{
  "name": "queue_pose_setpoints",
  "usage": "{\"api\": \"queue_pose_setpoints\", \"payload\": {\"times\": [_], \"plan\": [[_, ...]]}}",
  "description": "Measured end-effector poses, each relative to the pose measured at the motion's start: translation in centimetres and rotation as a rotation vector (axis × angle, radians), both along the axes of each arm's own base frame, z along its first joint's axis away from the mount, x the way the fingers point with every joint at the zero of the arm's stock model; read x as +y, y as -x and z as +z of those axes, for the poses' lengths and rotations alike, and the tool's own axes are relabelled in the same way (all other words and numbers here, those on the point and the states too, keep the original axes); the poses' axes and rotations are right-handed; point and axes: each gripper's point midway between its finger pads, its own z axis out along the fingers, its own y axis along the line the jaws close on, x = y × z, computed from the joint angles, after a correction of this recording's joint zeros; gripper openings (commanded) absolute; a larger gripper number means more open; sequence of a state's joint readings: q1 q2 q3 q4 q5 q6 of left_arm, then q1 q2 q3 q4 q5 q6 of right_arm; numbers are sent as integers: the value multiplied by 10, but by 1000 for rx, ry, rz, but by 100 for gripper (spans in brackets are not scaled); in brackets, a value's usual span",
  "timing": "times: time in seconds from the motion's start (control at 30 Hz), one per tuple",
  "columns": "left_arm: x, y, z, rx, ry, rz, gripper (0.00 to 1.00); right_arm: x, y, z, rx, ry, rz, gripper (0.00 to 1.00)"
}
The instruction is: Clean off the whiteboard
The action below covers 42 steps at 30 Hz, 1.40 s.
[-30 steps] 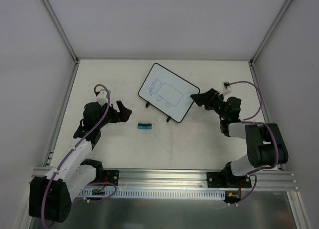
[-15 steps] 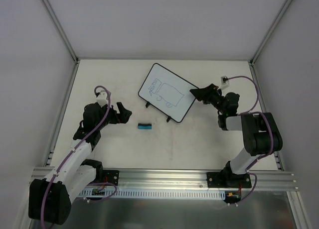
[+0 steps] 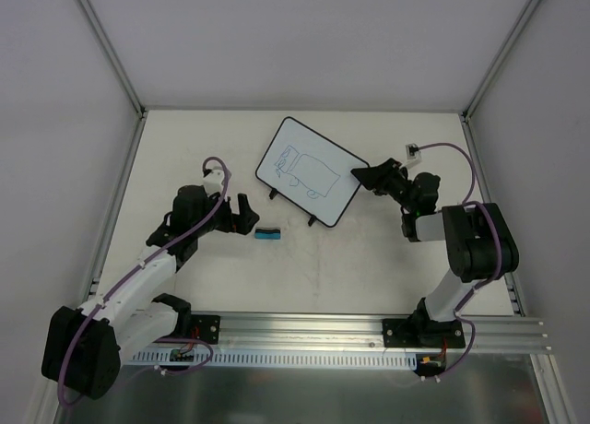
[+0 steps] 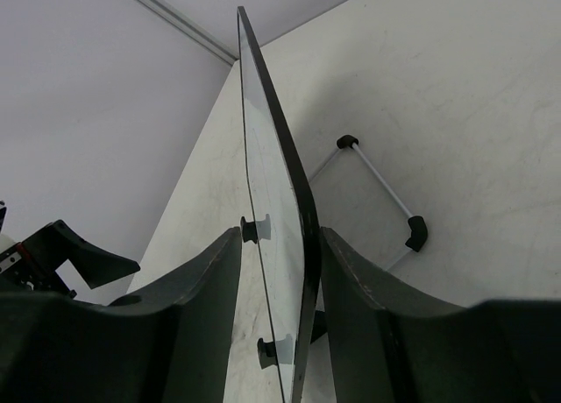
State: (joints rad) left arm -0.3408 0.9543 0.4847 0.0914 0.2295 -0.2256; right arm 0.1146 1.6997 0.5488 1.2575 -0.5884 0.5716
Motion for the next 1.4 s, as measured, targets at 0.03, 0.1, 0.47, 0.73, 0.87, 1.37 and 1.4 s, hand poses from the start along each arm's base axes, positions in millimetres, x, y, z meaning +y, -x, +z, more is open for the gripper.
{"api": "queue_pose_setpoints", "payload": {"times": [0.03, 0.1, 0.47, 0.73, 0.87, 1.37, 1.4], "plan": [[0, -1, 2, 1, -5, -2, 99, 0, 0, -3, 7, 0, 0, 42], [0, -2, 2, 15, -15, -5, 99, 0, 0, -8, 18, 2, 0, 39], [-4, 10, -18, 127, -71, -32, 96, 0, 0, -14, 31, 3, 0, 33], [-15, 11, -26, 148, -126, -81, 96, 0, -1, -18, 38, 3, 0, 29], [-15, 11, -30, 144, -171, -99, 94, 0, -1, -20, 40, 3, 0, 28], [-26, 3, -45, 114, -359, -156, 80, 3, 0, -18, 28, -9, 19, 14], [-29, 3, -48, 115, -379, -173, 79, 3, 1, -18, 28, -11, 22, 14]]}}
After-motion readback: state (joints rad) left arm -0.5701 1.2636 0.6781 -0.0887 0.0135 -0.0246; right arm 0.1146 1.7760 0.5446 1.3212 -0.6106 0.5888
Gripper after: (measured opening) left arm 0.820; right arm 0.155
